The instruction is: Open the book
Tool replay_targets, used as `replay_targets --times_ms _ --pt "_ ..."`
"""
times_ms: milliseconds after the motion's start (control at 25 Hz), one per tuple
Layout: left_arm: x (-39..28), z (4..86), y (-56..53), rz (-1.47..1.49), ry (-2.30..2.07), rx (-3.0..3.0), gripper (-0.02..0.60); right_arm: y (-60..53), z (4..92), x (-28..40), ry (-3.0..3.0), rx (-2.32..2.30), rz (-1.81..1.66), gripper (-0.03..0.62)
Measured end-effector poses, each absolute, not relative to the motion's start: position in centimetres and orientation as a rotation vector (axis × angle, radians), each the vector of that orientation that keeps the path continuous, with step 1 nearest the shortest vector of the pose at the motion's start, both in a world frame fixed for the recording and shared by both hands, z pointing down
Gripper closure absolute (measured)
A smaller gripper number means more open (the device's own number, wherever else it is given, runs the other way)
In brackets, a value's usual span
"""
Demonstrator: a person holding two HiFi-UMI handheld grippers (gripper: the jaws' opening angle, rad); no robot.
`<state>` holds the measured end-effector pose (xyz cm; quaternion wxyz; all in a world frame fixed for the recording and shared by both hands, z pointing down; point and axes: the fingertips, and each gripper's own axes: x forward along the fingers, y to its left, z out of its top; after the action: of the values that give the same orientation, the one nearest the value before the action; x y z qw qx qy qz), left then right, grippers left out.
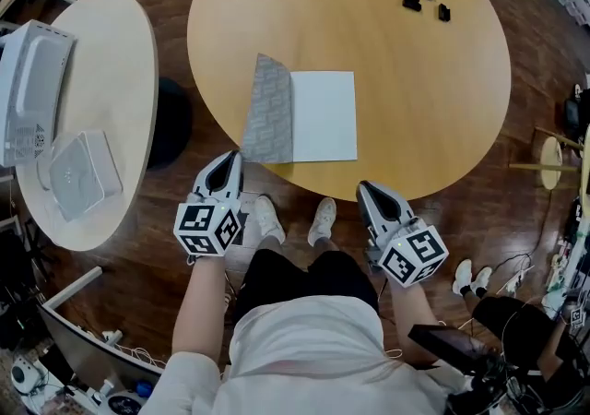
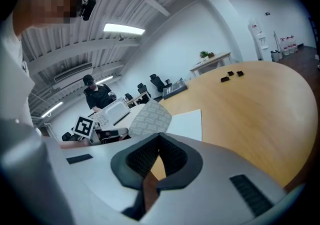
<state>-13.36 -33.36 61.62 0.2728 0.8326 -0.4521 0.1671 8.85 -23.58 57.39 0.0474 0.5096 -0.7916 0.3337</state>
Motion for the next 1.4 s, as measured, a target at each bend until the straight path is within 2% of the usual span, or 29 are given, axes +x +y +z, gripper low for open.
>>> replay_targets --times_ms 320,760,960,1400 --pt "-16.8 68.7 -34.1 0.599 -1.200 2.116 0.571 -23.7 57.8 7.0 -2.377 1.578 1.028 0.603" --pt "-17.7 70.4 -33.4 0.625 -1.120 2.114 0.565 -23.9 57.2 5.6 -2.376 1.592 1.014 0.603" --pt "-18.7 65.9 -32.6 0.559 -1.160 2.167 0.565 -24.1 54.7 5.8 -2.407 1.609 0.951 0.603" --pt "-13.4 47.2 -30.7 0.244 -1.151 2.497 0.569 -24.7 46.8 6.9 -2.532 1.635 0.744 0.603"
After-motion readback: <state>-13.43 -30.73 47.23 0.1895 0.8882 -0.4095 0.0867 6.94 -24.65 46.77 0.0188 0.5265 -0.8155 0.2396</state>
